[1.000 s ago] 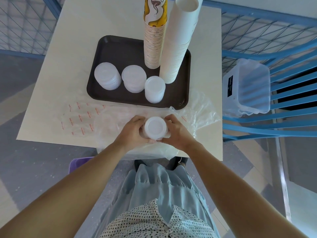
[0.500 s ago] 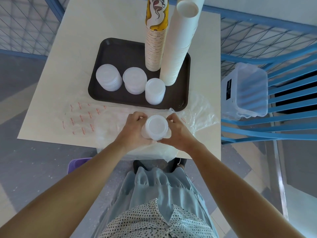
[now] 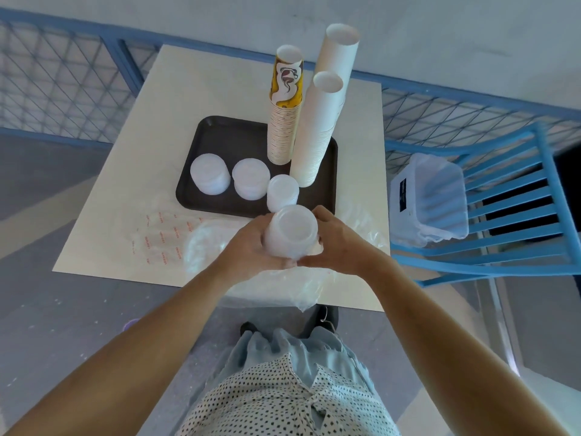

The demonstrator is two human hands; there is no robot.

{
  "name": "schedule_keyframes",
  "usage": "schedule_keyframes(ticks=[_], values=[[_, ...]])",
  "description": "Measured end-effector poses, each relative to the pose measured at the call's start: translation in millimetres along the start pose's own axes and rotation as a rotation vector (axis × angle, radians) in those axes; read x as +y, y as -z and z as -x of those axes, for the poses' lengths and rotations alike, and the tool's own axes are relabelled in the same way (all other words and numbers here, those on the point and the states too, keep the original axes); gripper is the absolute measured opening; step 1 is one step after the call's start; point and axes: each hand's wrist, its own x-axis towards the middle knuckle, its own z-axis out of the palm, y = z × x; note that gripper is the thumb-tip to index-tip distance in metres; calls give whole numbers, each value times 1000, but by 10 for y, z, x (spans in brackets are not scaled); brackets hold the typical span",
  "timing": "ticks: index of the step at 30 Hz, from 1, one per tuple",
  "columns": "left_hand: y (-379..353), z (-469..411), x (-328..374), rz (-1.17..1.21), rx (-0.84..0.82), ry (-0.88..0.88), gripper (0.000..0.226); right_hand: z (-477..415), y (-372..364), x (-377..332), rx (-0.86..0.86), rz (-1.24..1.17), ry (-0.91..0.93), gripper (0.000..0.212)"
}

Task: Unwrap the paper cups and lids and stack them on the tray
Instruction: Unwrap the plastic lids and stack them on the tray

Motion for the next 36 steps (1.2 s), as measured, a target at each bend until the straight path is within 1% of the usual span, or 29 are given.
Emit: schedule_keyframes(ticks=[3, 4, 5, 8, 9, 11, 14, 18, 22, 25, 28, 36], values=[[46, 69, 121, 57, 38, -8, 71, 71, 281, -153, -93, 147, -53, 106], [61, 94, 163, 63, 54, -10, 72, 100, 403, -217, -101, 208, -71, 113], [70, 113, 198, 67, 67, -11, 74, 132, 533, -295, -85, 251, -72, 114], [88, 160, 316, 62, 120, -11, 77, 215, 875, -608, 21, 242, 30, 109], [97, 171, 347, 68, 136, -20, 77, 218, 947, -727, 32, 234, 69, 107], [106, 186, 398, 93, 156, -31, 76, 186, 1025, -940, 9, 271, 132, 101], [118, 218, 487, 136, 165, -30, 73, 81, 1022, -1134, -54, 381, 161, 89], [158, 255, 577, 135, 151, -24, 61, -28, 946, -1252, -98, 557, 195, 80], [184, 284, 571, 144, 143, -29, 59, -60, 915, -1290, -105, 582, 206, 79], [185, 285, 554, 152, 145, -27, 62, -60, 933, -1293, -143, 569, 184, 81], [178, 289, 571, 148, 135, -31, 60, -56, 953, -1303, -159, 560, 171, 80], [190, 279, 556, 168, 104, -43, 57, -59, 974, -1305, -131, 507, 174, 77]])
